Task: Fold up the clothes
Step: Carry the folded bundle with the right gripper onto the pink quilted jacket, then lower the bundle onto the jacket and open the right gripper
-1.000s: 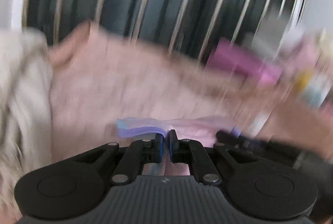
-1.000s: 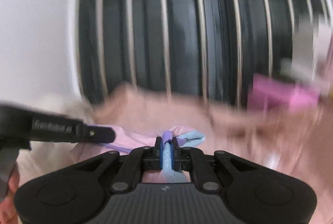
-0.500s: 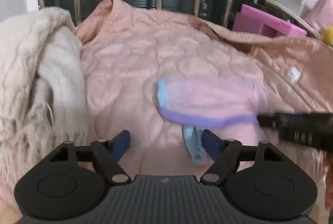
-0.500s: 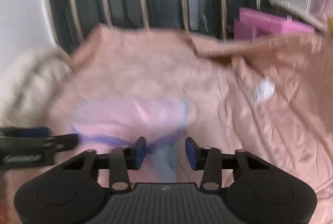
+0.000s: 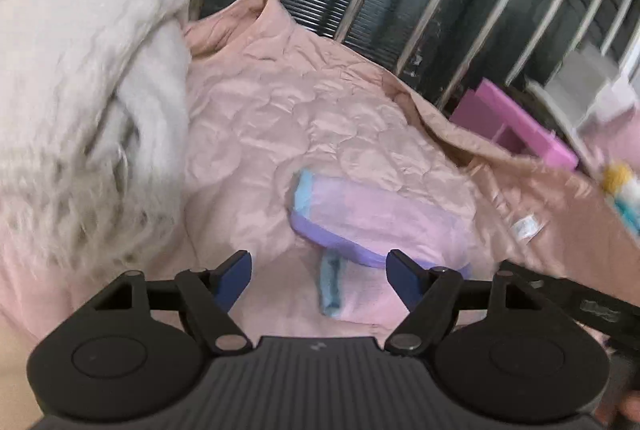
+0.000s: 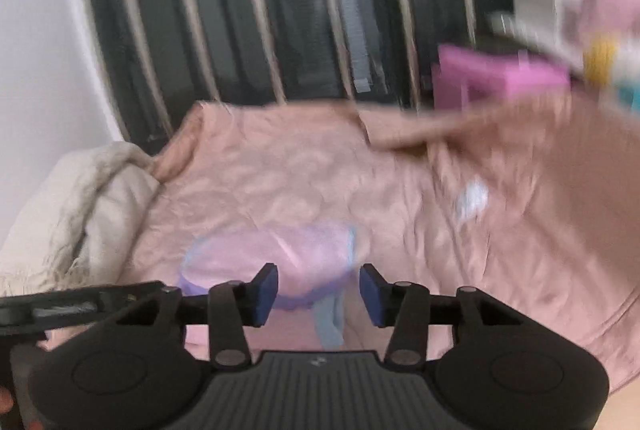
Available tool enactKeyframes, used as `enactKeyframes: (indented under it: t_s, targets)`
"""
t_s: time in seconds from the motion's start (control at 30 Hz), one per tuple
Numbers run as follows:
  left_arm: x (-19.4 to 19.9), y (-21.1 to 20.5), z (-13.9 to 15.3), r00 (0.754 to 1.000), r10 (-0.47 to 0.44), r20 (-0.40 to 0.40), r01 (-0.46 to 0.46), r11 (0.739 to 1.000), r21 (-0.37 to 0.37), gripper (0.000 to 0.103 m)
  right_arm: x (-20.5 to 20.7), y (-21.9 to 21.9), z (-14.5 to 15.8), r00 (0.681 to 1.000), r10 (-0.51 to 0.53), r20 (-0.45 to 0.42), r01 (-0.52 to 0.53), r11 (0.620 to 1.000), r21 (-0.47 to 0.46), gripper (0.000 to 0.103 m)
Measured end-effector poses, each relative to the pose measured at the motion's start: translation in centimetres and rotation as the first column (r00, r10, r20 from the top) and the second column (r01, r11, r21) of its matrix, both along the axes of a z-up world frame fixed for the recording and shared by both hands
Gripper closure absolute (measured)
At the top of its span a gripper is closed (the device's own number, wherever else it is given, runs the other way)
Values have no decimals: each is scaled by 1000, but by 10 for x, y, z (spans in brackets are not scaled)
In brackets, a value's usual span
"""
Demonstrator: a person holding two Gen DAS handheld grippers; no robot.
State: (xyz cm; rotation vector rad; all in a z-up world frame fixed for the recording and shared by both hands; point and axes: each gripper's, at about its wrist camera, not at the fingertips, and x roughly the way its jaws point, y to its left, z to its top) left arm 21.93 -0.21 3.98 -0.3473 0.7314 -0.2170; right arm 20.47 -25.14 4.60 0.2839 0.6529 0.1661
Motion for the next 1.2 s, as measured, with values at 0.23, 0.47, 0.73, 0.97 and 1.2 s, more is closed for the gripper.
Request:
enactKeyframes:
  t_s: [0.23,0.47,0.73,0.97,1.2]
  targets:
    - [4,-39,-20,995,-95,8,93,985,144,43,45,-13,-31,996,8,-89,9,982,186,92]
    - [5,-35,-25,994,-110,1,109,985,136,46,59,-11,-39,994,-83,-68,88,993,77,103]
    - [5,-31,-25,992,-125,11,123,985,119,69,49,17,-24,997,55,-53,-52,996,67,77]
    - [5,-17,-27,992,-129,-2,129,990,56,82,55,21,-39,996,-28,-90,21,997,-74,103]
    - [7,-3,-27,995,-98,-18,98,995,33,79,36,63,0,976,215,29,-214,976,-50,78]
